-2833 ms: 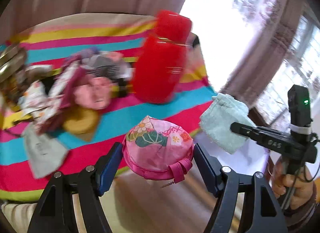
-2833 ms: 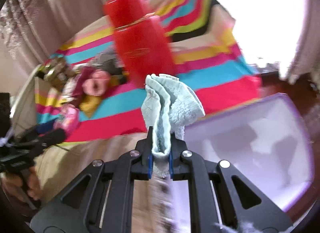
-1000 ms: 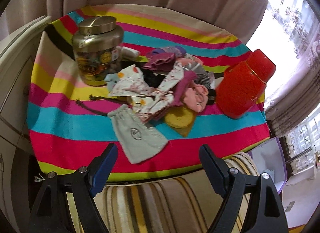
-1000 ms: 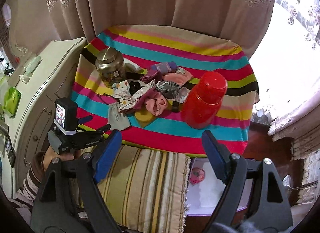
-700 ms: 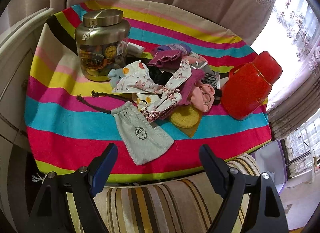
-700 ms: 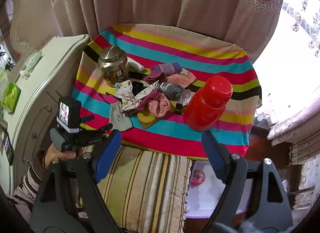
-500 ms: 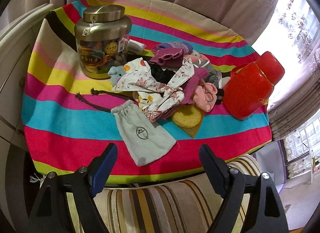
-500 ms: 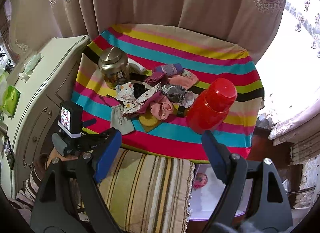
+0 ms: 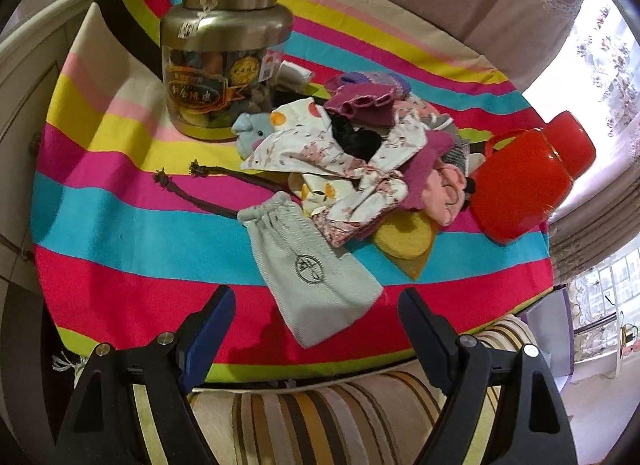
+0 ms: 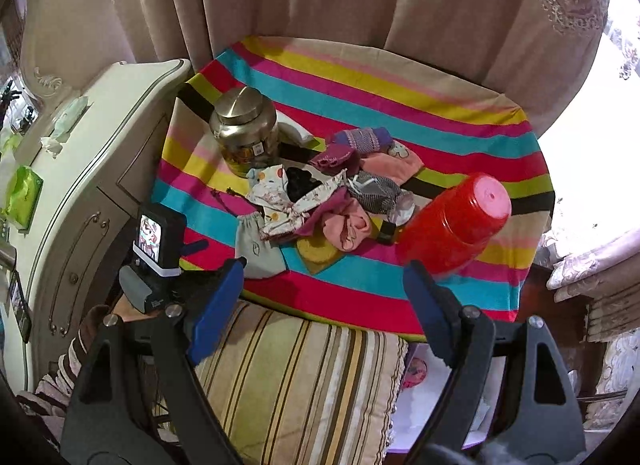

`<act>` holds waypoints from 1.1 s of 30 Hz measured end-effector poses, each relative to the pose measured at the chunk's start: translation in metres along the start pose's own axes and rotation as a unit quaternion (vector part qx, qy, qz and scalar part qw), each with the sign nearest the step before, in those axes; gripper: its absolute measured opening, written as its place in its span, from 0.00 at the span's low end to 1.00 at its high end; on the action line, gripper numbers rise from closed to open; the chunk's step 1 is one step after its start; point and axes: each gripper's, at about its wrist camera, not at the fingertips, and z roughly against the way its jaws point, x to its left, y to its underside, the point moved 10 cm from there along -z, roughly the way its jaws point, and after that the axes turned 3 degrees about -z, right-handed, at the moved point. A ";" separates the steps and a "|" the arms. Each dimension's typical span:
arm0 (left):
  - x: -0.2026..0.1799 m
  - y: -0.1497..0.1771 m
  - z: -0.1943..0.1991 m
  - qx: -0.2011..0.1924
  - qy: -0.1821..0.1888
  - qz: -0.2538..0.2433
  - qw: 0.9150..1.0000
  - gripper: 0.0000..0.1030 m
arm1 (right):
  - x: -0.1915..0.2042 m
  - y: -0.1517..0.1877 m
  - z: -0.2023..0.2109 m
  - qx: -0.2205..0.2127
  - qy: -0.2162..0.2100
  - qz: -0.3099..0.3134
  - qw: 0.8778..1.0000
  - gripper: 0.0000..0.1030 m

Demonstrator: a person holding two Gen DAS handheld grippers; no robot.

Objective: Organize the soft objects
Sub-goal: 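Move both open tools back over the pile of soft items, then grasp the grey drawstring bag with the left tool while the right tool grasps the magenta cloth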

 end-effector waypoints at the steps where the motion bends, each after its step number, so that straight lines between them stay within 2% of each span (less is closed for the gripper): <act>1: 0.002 -0.001 -0.003 0.002 0.000 0.001 1.000 0.82 | 0.001 -0.002 -0.004 0.003 -0.002 -0.002 1.000 0.82; 6: 0.011 -0.003 -0.024 0.021 -0.005 0.011 1.000 0.82 | 0.006 -0.014 -0.033 0.014 -0.012 -0.008 1.000 0.82; 10: 0.023 -0.001 -0.050 0.043 -0.010 0.035 0.998 0.82 | -0.004 -0.016 -0.076 0.023 -0.024 -0.025 0.999 0.82; 14: 0.033 0.002 -0.066 0.052 -0.019 0.042 0.998 0.82 | -0.023 -0.003 -0.133 0.033 -0.033 -0.038 0.998 0.82; 18: 0.036 0.002 -0.076 0.053 -0.023 0.045 0.997 0.82 | -0.046 0.012 -0.185 0.006 -0.009 -0.042 0.999 0.82; 24: 0.023 -0.004 -0.084 0.046 -0.053 -0.001 0.998 0.80 | -0.052 0.029 -0.227 -0.022 -0.049 -0.077 0.996 0.82; 26: 0.015 -0.005 -0.085 0.043 -0.065 -0.023 0.997 0.70 | -0.053 0.034 -0.239 -0.022 -0.058 -0.095 0.994 0.82; 28: 0.010 -0.004 -0.086 0.039 -0.068 -0.046 0.996 0.51 | -0.047 0.039 -0.254 -0.013 -0.082 -0.117 0.990 0.82; 29: 0.009 -0.004 -0.085 0.037 -0.069 -0.051 0.996 0.46 | -0.043 0.041 -0.259 -0.007 -0.096 -0.125 0.987 0.82; 33: 0.011 -0.003 -0.081 0.028 -0.054 -0.040 0.997 0.21 | -0.024 0.043 -0.269 -0.004 -0.117 -0.137 0.984 0.82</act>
